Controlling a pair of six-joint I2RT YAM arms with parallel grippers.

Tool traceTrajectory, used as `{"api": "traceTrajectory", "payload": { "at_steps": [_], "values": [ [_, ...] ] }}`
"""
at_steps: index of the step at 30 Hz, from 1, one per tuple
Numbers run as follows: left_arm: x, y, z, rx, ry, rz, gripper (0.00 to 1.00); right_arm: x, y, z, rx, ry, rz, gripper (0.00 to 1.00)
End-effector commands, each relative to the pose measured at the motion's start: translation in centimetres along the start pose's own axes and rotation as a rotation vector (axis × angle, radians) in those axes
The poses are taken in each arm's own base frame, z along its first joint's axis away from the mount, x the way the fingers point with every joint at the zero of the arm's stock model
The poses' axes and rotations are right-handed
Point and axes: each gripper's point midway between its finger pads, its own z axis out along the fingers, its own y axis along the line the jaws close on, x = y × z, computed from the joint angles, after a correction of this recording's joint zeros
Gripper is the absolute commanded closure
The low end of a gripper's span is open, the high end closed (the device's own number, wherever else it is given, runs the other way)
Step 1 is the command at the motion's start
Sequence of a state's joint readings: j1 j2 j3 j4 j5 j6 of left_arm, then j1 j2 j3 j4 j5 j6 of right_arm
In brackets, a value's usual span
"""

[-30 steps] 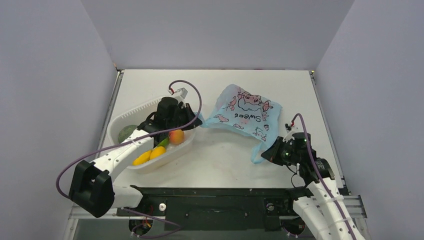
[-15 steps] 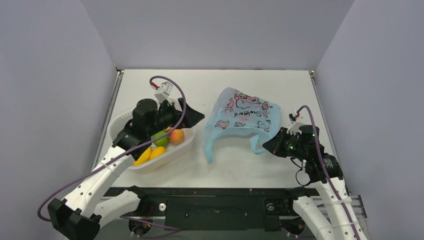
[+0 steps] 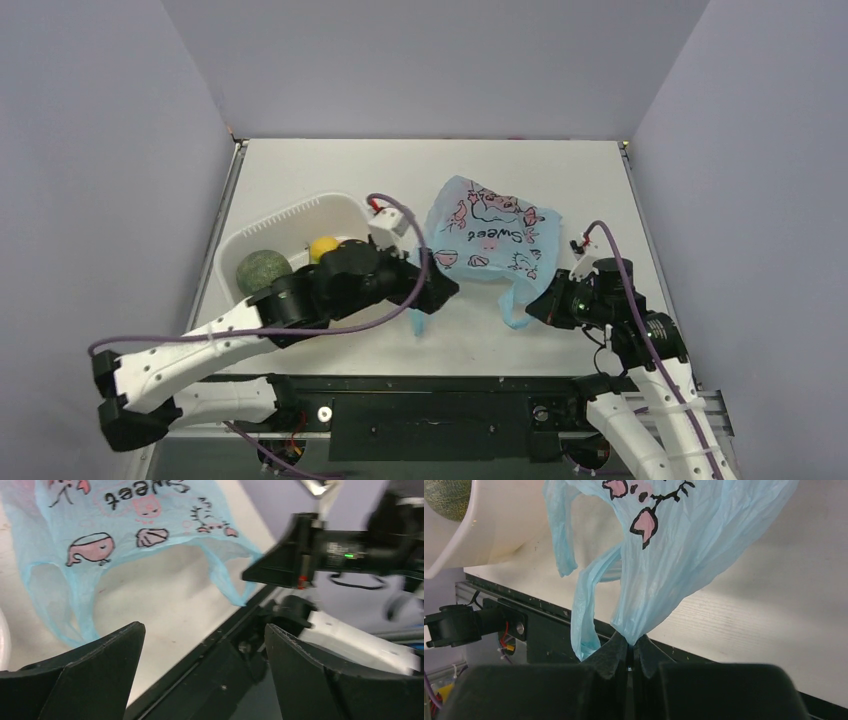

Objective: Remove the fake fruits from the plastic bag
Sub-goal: Adjust the plastic bag at the center of the board.

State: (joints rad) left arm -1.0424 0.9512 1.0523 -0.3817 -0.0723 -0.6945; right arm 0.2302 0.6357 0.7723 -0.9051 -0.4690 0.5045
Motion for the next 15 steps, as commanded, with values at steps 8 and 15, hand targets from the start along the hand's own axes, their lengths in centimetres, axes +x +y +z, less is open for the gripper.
{"api": "traceTrajectory", "payload": {
  "at_steps": [8,15],
  "values": [
    [3.8,10.3,8.0,-0.654,0.038,0.369,0.1,1.0,-1.5,-1.2,0.075,-0.037,0.006,1.0],
    [8.4,13.8,11.9,-0.715,0.158,0.43,0.06,1.1,-1.7,-1.1,0.085,-0.034,-0.001,1.0]
  ]
}}
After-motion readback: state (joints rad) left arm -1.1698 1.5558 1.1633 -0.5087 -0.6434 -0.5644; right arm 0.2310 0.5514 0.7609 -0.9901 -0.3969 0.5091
